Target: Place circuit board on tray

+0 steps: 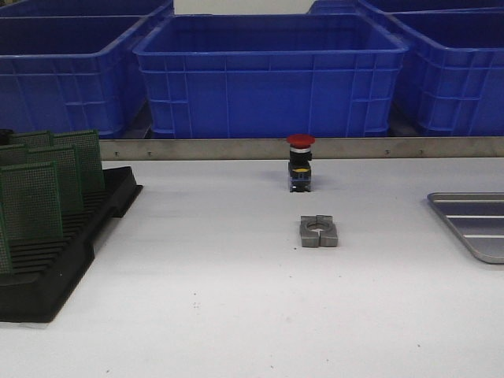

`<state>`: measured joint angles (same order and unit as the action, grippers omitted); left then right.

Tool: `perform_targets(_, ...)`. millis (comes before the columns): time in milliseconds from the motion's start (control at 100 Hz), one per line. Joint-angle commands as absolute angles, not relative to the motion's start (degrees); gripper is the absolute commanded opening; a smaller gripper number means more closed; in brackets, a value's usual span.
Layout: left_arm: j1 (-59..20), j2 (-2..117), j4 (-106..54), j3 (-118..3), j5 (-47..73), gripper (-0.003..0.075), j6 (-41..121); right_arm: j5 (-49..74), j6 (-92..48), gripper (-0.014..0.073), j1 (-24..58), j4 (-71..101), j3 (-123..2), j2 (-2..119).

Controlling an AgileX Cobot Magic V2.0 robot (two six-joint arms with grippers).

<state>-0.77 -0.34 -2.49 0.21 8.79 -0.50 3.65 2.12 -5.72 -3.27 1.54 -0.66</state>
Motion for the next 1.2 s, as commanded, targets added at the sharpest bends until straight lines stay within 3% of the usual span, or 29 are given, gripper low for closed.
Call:
perform_targets(0, -0.7, -1.9, -3.1, 1.3, 4.1, -0.002, -0.7, -0.6, 1.9, -0.006, -6.0, -3.7, 1.5, -1.9)
perform_targets(430, -0.7, -1.9, -2.9, -1.4, 0.0, -0.002, -0.7, -0.6, 1.9, -0.006, -6.0, -3.7, 1.5, -1.9)
perform_targets(660, -0.7, 0.3, -2.6, -14.1, 12.8, -0.002, -0.7, -0.6, 1.9, -0.006, -6.0, -3.7, 1.5, -1.9)
perform_targets(1190, -0.8, 32.0, -4.7, -39.9, 31.6, -0.002, 1.5, -0.6, 1.9, -0.006, -6.0, -3.7, 1.5, -1.9)
